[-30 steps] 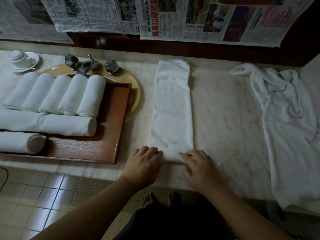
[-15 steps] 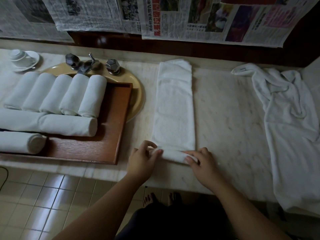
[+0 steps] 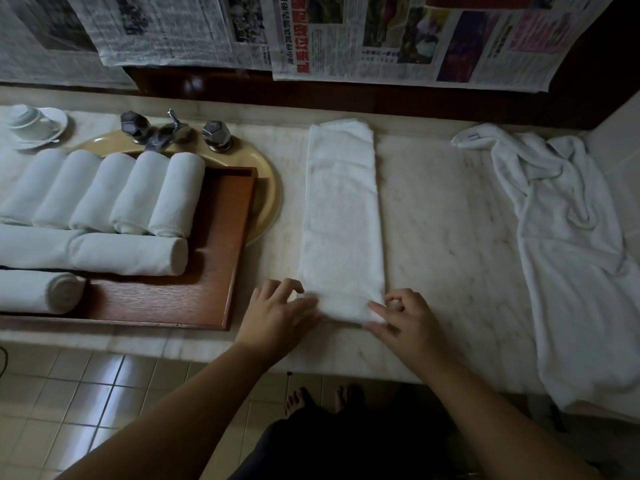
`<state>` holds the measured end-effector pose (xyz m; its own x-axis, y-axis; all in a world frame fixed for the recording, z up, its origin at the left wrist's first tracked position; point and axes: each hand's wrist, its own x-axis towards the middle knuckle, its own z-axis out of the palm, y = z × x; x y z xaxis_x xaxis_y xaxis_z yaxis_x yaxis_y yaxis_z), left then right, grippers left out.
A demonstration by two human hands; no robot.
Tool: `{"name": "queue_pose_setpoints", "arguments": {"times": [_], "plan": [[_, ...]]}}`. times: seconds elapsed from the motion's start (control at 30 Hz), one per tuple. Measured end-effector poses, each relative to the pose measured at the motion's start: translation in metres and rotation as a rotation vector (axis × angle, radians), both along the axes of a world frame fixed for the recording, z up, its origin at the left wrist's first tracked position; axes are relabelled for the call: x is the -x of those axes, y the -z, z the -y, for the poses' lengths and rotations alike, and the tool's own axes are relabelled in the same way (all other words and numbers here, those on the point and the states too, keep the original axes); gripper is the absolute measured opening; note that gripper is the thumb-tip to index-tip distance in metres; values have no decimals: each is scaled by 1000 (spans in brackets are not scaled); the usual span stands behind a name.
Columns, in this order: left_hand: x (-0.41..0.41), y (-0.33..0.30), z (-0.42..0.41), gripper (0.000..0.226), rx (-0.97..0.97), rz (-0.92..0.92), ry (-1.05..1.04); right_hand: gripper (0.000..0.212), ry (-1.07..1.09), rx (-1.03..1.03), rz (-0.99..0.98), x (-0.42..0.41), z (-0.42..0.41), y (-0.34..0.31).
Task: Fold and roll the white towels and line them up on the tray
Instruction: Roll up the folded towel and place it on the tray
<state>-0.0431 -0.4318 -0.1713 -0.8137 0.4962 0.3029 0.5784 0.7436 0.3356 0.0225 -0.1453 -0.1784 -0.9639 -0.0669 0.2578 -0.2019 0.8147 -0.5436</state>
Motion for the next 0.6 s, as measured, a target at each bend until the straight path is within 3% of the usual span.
{"name": "queue_pose_setpoints", "arguments": {"times": [0.1, 0.2, 0.4, 0.6], "plan": [[1, 4, 11, 40, 81, -65, 130, 44, -88, -87, -65, -7, -8, 4], [0, 6, 12, 41, 72, 35, 97, 44, -43, 22, 36, -9, -6, 5], [1, -5, -4, 39, -89, 512, -171, 26, 213, 359, 322, 1, 5, 2], [10, -13, -26, 24, -436, 749, -492, 4, 435, 503, 441, 25, 19, -13]]}}
